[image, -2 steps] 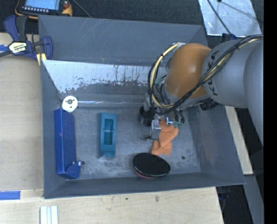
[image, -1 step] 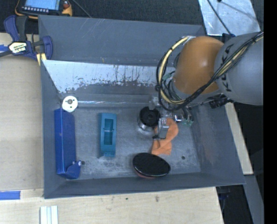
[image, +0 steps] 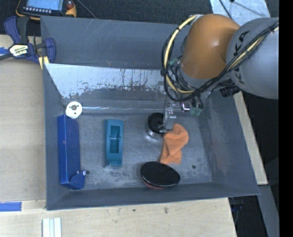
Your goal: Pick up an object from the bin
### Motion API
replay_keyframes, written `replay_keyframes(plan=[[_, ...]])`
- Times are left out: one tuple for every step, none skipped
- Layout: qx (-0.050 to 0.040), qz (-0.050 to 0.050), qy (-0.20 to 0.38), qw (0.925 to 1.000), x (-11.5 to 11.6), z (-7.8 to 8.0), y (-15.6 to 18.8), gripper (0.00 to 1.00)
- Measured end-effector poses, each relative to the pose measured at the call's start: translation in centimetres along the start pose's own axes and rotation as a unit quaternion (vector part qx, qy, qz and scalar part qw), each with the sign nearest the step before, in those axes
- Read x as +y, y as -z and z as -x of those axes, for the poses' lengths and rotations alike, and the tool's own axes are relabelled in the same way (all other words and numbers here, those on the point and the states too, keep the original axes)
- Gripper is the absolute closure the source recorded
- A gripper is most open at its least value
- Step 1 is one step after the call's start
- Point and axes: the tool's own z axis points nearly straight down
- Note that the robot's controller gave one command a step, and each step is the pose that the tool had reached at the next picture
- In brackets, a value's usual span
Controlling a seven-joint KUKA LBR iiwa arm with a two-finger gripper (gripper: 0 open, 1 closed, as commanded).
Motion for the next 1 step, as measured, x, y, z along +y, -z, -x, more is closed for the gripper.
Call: replay_keyframes(plan=[[-0.0036, 0.001, -0.004, 1.0000, -1.49, -2.30, -3.94, 0.00]])
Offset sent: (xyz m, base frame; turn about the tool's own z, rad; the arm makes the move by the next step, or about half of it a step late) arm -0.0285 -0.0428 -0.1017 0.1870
